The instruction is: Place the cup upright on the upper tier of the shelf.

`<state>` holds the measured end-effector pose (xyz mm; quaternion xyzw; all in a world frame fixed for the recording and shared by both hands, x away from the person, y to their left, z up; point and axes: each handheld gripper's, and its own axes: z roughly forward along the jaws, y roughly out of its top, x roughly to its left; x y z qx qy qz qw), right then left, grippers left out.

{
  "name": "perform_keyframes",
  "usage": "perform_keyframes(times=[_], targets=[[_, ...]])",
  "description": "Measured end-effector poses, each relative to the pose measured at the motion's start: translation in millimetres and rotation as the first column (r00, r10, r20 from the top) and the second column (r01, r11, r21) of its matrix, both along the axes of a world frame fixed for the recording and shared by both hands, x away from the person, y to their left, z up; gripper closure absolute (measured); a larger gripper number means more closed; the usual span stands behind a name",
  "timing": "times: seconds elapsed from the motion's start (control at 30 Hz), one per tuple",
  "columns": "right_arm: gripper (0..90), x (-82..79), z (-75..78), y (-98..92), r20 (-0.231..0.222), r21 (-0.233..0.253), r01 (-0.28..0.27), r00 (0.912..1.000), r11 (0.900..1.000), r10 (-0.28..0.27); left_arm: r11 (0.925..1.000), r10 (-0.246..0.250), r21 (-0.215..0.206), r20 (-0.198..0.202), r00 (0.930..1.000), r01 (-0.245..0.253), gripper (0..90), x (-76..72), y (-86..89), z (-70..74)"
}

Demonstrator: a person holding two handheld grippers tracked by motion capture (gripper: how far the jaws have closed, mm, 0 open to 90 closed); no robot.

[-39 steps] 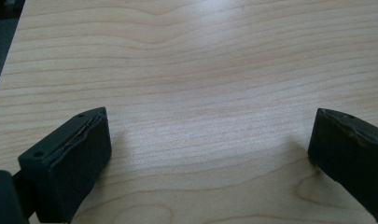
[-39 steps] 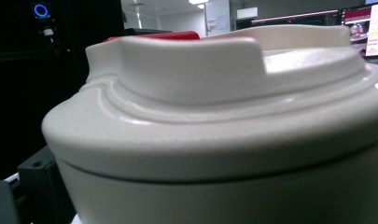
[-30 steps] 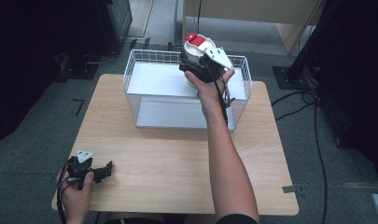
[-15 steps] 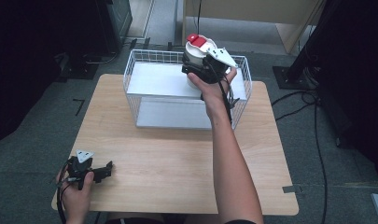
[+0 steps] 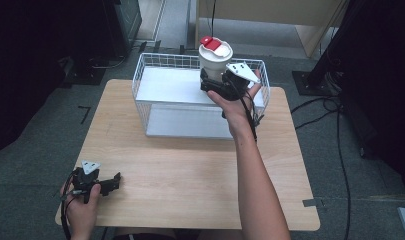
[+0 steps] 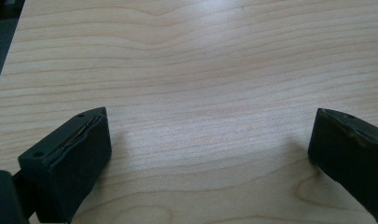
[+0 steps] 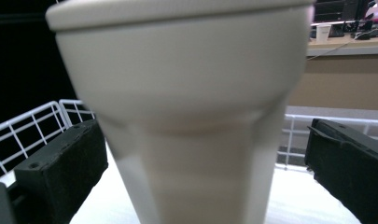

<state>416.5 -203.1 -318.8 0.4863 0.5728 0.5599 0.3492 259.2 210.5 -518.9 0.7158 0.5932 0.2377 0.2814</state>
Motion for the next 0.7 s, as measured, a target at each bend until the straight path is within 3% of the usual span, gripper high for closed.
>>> perform_keyframes(times=[0.33, 0.7], targets=[[0.0, -18.2, -9.1, -8.2, -0.008, -0.008, 0.002, 1.0000, 1.000, -0.002, 1.0000, 0.000, 0.001, -0.001, 1.0000, 0.000, 0.0, 0.0, 0.1, 0.0], [0.0, -53.5, -27.1, -30.2, -0.004, -0.026, 0.016, 0.9999, 1.000, -0.016, 1.0000, -0.001, 0.002, -0.001, 1.0000, 0.001, 0.0, 0.0, 0.1, 0.0]])
